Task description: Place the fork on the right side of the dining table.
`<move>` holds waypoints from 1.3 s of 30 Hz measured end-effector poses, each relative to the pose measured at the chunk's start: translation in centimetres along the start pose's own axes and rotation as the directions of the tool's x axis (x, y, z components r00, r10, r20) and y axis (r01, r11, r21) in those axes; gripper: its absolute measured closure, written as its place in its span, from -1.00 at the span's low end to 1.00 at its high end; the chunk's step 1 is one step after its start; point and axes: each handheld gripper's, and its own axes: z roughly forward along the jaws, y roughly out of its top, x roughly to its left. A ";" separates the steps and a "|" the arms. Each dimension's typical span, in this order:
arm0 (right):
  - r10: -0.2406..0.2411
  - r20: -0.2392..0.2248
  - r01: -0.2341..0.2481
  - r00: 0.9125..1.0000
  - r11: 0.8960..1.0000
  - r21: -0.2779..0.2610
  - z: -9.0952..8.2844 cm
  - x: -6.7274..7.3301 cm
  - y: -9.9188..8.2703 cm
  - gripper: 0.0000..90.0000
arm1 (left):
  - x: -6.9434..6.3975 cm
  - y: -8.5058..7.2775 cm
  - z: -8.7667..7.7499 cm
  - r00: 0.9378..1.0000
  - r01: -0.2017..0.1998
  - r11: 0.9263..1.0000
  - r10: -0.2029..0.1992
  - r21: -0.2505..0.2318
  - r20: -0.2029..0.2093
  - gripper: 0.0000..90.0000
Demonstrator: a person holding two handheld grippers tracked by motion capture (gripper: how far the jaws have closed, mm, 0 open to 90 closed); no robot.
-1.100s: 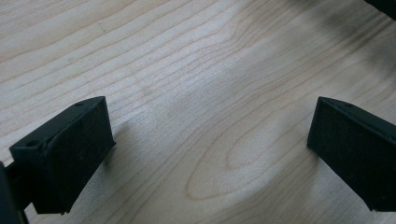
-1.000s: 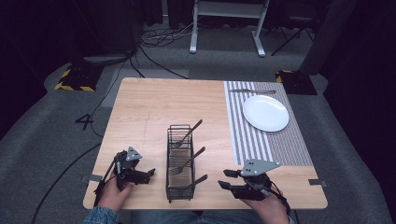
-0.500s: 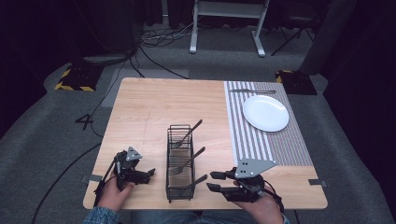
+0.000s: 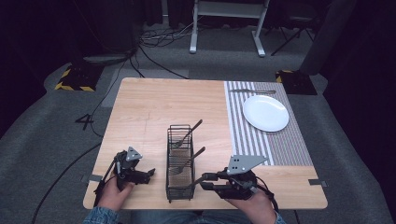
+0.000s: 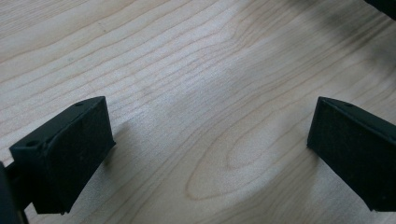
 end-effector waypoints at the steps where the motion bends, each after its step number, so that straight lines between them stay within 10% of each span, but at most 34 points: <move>1: 0.009 0.002 -0.009 1.000 1.000 0.007 0.3 -0.1 0.1 0.58 | 0.0 0.0 0.0 1.000 0.000 1.000 0.000 0.000 0.000 -0.99; 39: -0.050 0.057 0.056 0.997 0.991 -0.121 -2.7 0.9 3.3 0.93 | 0.0 0.0 0.0 1.000 0.000 1.000 0.000 0.000 0.000 -0.99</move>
